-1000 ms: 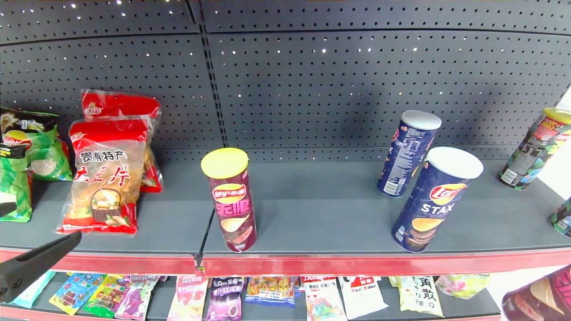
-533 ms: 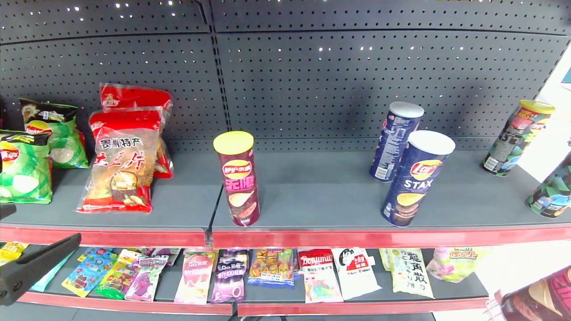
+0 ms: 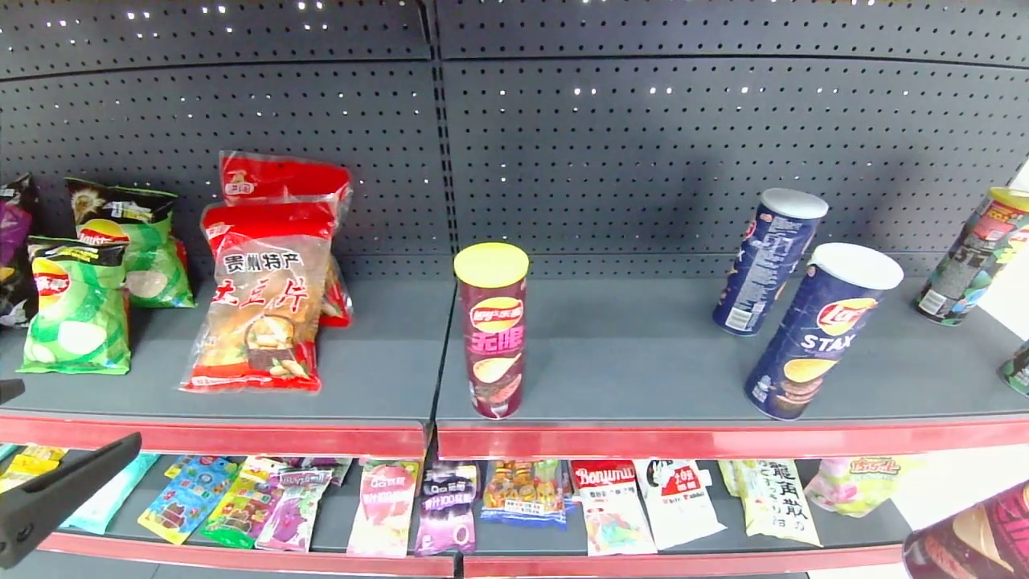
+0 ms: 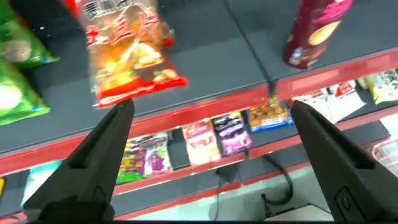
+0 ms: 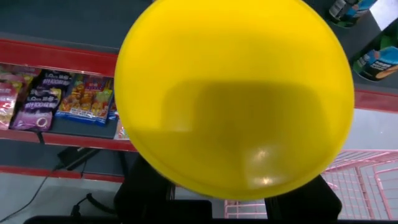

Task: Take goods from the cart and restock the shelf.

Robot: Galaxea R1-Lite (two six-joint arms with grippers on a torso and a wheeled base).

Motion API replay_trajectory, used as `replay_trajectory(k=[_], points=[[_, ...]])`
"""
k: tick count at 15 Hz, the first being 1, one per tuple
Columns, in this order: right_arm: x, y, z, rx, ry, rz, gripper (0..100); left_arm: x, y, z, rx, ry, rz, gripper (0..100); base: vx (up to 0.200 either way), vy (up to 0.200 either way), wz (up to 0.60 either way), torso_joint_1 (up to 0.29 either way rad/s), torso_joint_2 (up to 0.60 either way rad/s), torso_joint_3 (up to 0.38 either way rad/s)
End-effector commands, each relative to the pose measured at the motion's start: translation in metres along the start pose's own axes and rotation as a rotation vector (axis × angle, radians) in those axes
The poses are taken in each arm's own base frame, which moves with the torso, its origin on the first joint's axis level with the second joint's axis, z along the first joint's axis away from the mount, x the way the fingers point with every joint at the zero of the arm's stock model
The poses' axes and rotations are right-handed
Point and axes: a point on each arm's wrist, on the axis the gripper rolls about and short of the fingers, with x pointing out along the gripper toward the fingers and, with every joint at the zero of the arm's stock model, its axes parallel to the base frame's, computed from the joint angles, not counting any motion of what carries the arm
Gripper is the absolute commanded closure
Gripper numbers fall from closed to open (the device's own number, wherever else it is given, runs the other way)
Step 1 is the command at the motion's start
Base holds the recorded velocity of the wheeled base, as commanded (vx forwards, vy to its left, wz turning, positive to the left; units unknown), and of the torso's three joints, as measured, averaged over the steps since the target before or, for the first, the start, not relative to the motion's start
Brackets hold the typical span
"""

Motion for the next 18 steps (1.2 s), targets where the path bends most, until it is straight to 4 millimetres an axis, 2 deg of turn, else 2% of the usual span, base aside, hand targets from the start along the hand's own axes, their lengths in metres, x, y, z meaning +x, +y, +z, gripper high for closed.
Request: replay_trajectory(k=[1, 3, 5, 7, 10, 13, 15, 16, 17, 18], points=[[0.000, 0.000, 0.000, -0.001, 0.003, 0.000, 100, 0.000, 0.000, 0.000, 0.000, 0.000, -0.001, 0, 0.000, 0.200, 0.00, 0.007, 0.01, -0.002], [0.000, 0.000, 0.000, -0.004, 0.003, -0.001, 100, 0.000, 0.000, 0.000, 0.003, 0.000, -0.001, 0, 0.000, 0.000, 0.00, 0.000, 0.00, 0.000], [0.000, -0.001, 0.010, -0.010, -0.025, 0.019, 100, -0.003, 0.000, -0.003, 0.001, -0.006, 0.000, 0, 0.000, 0.000, 0.00, 0.000, 0.00, 0.000], [0.003, -0.002, 0.031, -0.014, -0.047, 0.088, 100, -0.009, -0.002, -0.016, 0.005, -0.005, -0.003, 0, 0.000, 0.000, 0.00, 0.000, 0.00, 0.000], [0.022, 0.001, 0.061, -0.018, -0.036, 0.225, 100, -0.024, -0.007, -0.045, 0.000, -0.027, -0.039, 0, 0.000, 0.000, 0.00, 0.000, 0.00, 0.000], [0.038, 0.014, 0.076, -0.063, -0.014, 0.416, 100, -0.029, -0.008, -0.062, -0.090, -0.024, -0.036, 0, 0.000, 0.000, 0.00, 0.000, 0.00, 0.000], [0.052, 0.025, 0.092, -0.086, 0.001, 0.487, 100, -0.031, -0.008, -0.065, -0.117, -0.033, 0.008, 0, 0.000, 0.000, 0.00, 0.000, 0.00, 0.000], [0.068, 0.033, 0.105, -0.095, 0.017, 0.513, 100, -0.033, -0.008, -0.069, -0.117, -0.035, 0.023, 0, 0.000, 0.000, 0.00, 0.000, 0.00, 0.000], [0.092, 0.042, 0.121, -0.098, 0.013, 0.518, 100, -0.037, -0.010, -0.080, -0.114, -0.053, -0.011, 0, 0.000, 0.000, 0.00, 0.000, 0.00, 0.000], [0.105, 0.048, 0.127, -0.099, -0.001, 0.518, 100, -0.038, -0.011, -0.087, -0.114, -0.058, -0.024, 0, 0.000, 0.000, 0.00, 0.000, 0.00, 0.000]])
